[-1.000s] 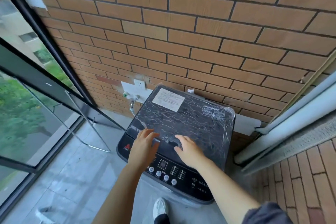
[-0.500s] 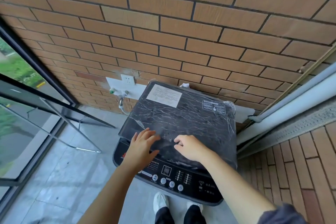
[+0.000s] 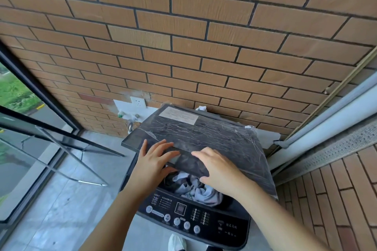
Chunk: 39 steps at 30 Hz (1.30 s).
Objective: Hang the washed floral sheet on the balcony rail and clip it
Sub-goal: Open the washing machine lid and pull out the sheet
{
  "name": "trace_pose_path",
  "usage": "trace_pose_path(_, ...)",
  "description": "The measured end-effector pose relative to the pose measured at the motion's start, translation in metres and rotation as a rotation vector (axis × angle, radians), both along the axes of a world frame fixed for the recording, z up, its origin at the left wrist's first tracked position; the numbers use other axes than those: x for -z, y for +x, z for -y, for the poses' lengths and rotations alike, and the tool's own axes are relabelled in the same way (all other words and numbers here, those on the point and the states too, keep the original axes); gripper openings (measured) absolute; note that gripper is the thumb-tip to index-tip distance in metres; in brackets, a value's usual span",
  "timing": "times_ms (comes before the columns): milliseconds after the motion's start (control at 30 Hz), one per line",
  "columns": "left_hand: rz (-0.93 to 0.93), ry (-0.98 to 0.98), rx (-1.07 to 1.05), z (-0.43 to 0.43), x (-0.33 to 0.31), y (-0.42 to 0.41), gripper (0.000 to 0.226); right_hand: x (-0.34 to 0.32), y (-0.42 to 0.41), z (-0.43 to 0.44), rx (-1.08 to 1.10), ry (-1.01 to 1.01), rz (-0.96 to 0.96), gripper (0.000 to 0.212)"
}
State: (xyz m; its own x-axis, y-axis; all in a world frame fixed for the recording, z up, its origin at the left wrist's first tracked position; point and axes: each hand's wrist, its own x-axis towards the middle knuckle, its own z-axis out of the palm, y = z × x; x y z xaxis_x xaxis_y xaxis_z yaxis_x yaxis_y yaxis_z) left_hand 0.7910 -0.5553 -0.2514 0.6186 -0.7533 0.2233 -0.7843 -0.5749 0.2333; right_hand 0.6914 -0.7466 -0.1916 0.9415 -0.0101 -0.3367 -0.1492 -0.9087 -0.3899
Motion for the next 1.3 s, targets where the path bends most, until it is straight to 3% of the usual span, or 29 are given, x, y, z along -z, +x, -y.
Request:
trace_pose_path(200,0.020,-0.065,0.011,0.007,-0.010,0.006,0.047,-0.003,-0.010,0.004,-0.066,-0.092,0.109,0.065)
trace_pose_path(367,0.046,-0.158,-0.015,0.018,-0.029,0.018,0.029,-0.018,-0.011,0.014,-0.027,-0.108,0.250,0.055)
trace_pose_path(567,0.130,-0.221,-0.064,0.051,-0.062,0.034,0.035,-0.019,-0.022,0.017,0.067,-0.262,0.477,0.062)
trace_pose_path(800,0.113,-0.208,-0.145,0.083,-0.080,0.042,0.047,-0.024,-0.006,0.037,0.100,-0.482,0.464,0.082)
trace_pose_path(967,0.093,-0.234,-0.124,0.095,-0.077,0.032,0.055,-0.033,0.007,0.051,0.086,-0.490,0.508,0.081)
trace_pose_path(1300,0.169,-0.059,-0.133,0.142,-0.099,0.074,0.070,-0.035,0.017,0.087,0.204,-0.486,0.595,0.074)
